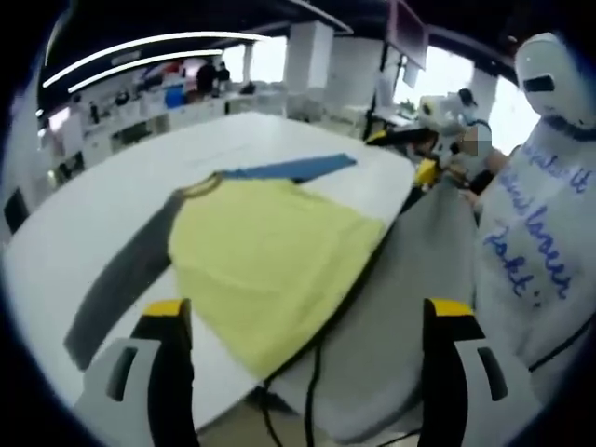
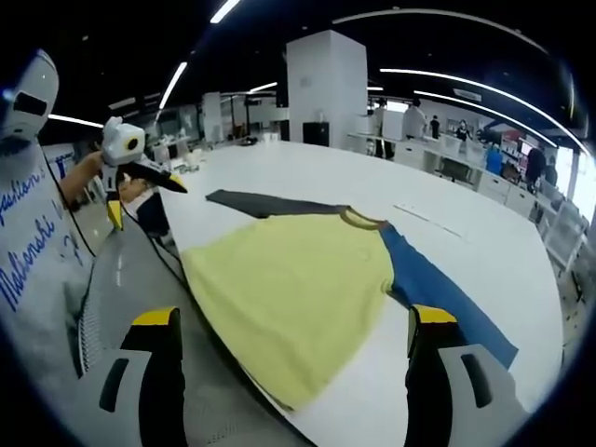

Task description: Fold the garment on the visible template until the final outline fits inside the template.

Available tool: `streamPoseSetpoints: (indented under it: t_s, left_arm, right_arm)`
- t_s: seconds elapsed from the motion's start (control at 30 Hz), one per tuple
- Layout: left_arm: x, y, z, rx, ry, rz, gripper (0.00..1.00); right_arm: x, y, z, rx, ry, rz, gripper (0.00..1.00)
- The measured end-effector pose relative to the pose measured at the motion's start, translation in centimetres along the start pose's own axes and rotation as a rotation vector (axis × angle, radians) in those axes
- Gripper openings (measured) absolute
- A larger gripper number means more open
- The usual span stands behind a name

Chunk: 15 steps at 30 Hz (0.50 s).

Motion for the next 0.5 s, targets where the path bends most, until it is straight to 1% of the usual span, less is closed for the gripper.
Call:
streamPoseSetpoints:
  t_s: [0.07, 0.17, 0.3, 0.4, 0.5]
  left_arm:
    - [-0.02, -0.06, 0.03, 0.007, 0.002, -0.007, 0.99]
    - [-0.09, 0.27, -0.06, -0.023, -0.005, -0.007, 0.99]
    - [-0.09, 0.16, -0.14, -0.01, -0.004, -0.005, 0.99]
    - [-0.18, -0.03, -0.26, 0.0, -0.013, -0.003, 0.99]
    - [-0.2, -0.06, -0.3, -0.002, -0.017, 0.0, 0.99]
  right_arm:
    - [-0.07, 0.05, -0.03, -0.002, -0.003, 0.001, 1.0]
    - [0.04, 0.02, -0.15, 0.0, 0.007, -0.002, 1.0]
    - [0.3, -0.07, -0.29, 0.008, 0.024, -0.012, 1.0]
    - [0.22, 0.06, -0.33, -0.003, 0.02, 0.013, 1.0]
    - [0.34, 0.06, -0.34, 0.005, 0.029, 0.006, 1.0]
Point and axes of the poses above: the point that each gripper's makers call its tool centre point, and the gripper's own axes: z roughly forward along the fingers, x roughly to its right, y roughly out of its underside, the point moved 5 cm from there along -z, roughly backward along the fingers, and after that the axes turned 7 degrees about -z, right-handed, at the moved point
